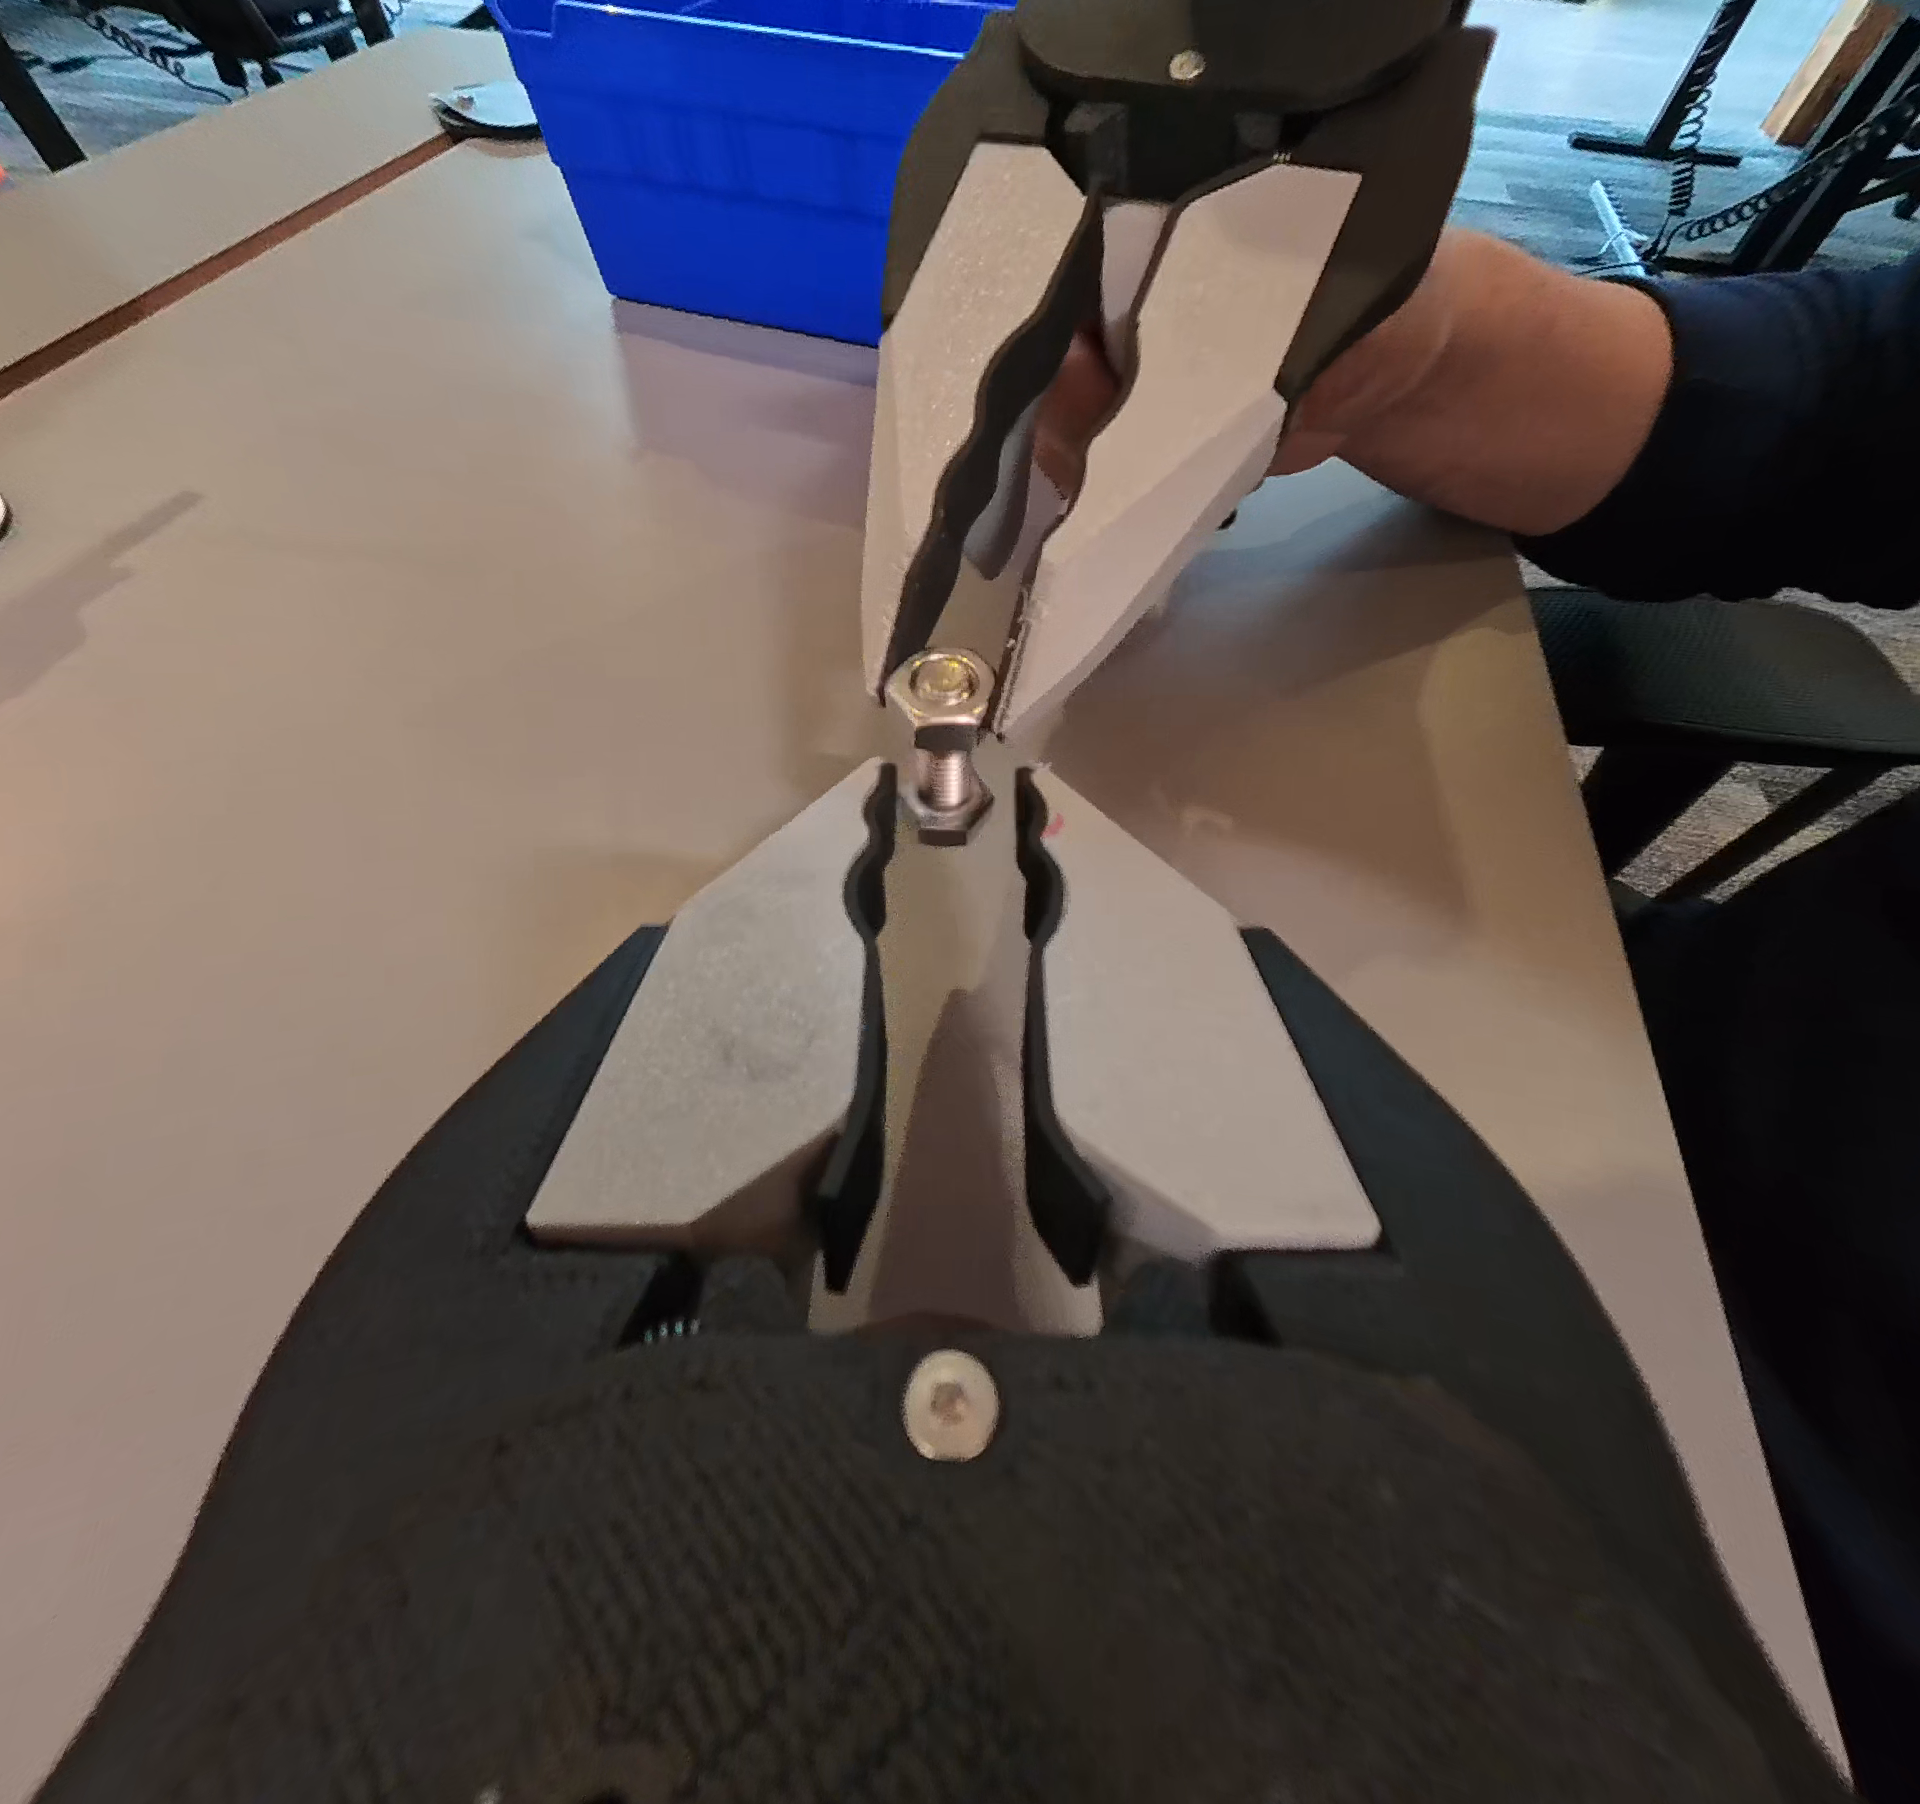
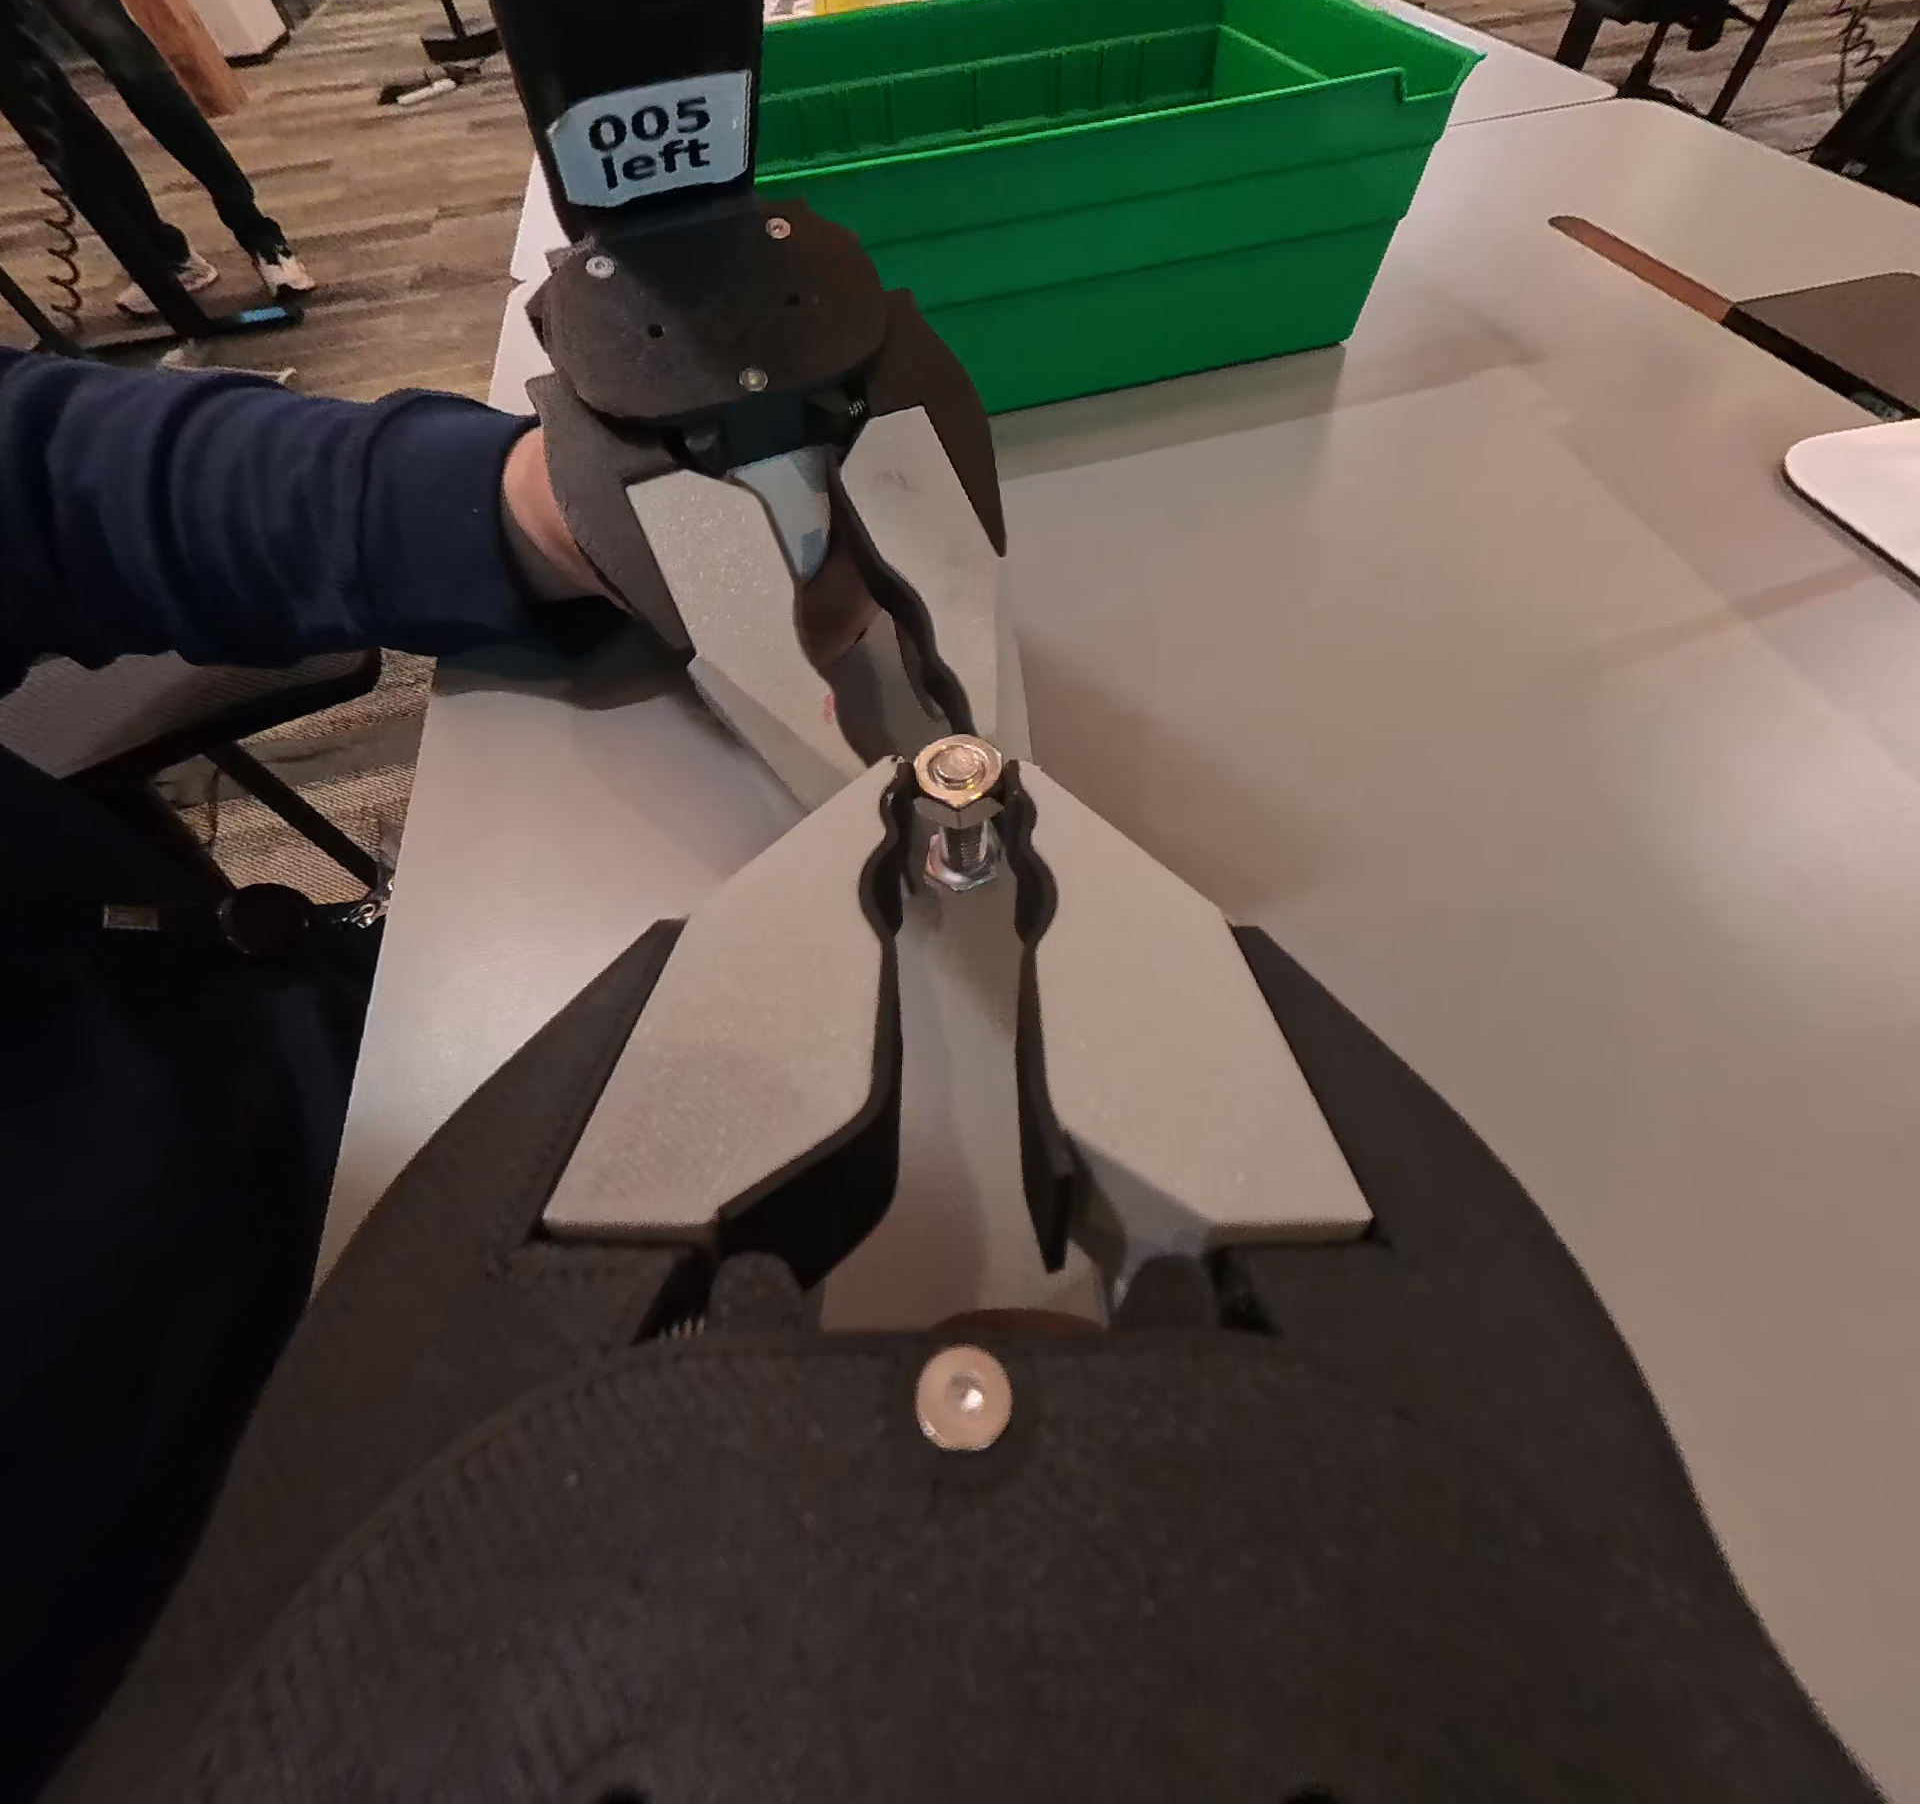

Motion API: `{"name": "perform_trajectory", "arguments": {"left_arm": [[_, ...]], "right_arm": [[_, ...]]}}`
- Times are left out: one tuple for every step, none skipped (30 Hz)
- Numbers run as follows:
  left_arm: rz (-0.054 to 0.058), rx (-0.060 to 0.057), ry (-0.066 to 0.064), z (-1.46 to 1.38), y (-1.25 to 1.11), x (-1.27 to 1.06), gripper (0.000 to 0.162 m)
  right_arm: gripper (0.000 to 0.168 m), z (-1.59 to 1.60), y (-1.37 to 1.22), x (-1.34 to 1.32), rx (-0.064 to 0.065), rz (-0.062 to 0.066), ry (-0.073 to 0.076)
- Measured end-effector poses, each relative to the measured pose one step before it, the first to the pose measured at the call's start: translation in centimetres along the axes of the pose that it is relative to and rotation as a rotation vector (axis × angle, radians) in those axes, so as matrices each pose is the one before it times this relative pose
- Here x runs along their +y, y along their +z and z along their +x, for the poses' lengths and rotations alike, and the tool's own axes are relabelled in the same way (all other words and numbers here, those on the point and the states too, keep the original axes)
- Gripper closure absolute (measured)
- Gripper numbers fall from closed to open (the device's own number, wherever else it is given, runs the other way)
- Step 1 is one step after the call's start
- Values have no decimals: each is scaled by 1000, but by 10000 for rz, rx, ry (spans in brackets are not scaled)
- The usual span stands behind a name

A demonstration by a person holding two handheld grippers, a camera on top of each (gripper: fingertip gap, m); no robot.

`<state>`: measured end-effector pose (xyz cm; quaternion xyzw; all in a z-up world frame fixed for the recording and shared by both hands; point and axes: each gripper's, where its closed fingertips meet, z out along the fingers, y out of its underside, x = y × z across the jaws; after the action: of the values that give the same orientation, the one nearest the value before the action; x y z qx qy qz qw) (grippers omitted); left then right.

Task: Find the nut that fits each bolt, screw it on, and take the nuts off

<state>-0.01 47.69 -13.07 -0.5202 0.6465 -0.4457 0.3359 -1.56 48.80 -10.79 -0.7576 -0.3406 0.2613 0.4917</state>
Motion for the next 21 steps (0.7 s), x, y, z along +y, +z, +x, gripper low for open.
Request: {"name": "perform_trajectory", "arguments": {"left_arm": [[-48,-10,-7,-20,51,65,140],[-12,-11,-10,-25,16,6,139],[15,-15,-17,-33,-14,-12,139],[23,-22,-32,-60,-28,-26,139],[28,-20,-38,-62,-27,-33,139],[21,-2,-34,-32,-20,-28,139],[4,9,-20,-13,-6,-4,139],[-7,-1,0,-4,8,15,139],[-12,-7,18,12,18,8,139],[-14,-12,21,12,23,19,139],[-12,-11,12,-6,5,12,139],[-9,-6,0,-3,18,13,139],[6,-4,-4,-10,-11,-13,139],[16,0,-7,-13,-2,-17,140],[11,-11,-13,-25,0,-24,140],[4,-14,-8,-33,-2,-4,140],[1,-16,1,-24,1,-2,140],[0,-12,5,-13,11,-4,141],[2,-6,13,5,-4,0,141],[19,2,40,31,-11,-37,143],[19,-27,77,17,-14,-23,145]], "right_arm": [[154,38,-35,-63,23,30,2],[154,-56,-12,-51,-36,20,23],[154,-97,-9,-45,-69,22,37],[154,-84,-5,-77,-55,40,33],[154,-11,-2,-75,8,40,15],[154,34,-11,-53,40,24,-6],[154,34,-10,-79,37,27,-3],[154,1,-25,-133,23,62,0],[154,-27,-37,-144,13,67,-4],[154,-18,-32,-91,11,36,-5],[154,38,-14,-43,41,6,-6],[154,87,-16,-49,78,12,-13],[154,39,-16,-33,46,7,-8],[154,-5,-8,-51,13,20,8],[154,-29,-1,-60,-10,24,27],[154,-3,-25,-73,5,34,35],[154,-5,-16,-89,7,45,23],[154,-25,-36,-105,-12,46,30],[154,-54,-37,-97,-29,48,29],[154,-2,-22,-65,-1,34,24],[154,47,-12,-23,41,15,1]]}}
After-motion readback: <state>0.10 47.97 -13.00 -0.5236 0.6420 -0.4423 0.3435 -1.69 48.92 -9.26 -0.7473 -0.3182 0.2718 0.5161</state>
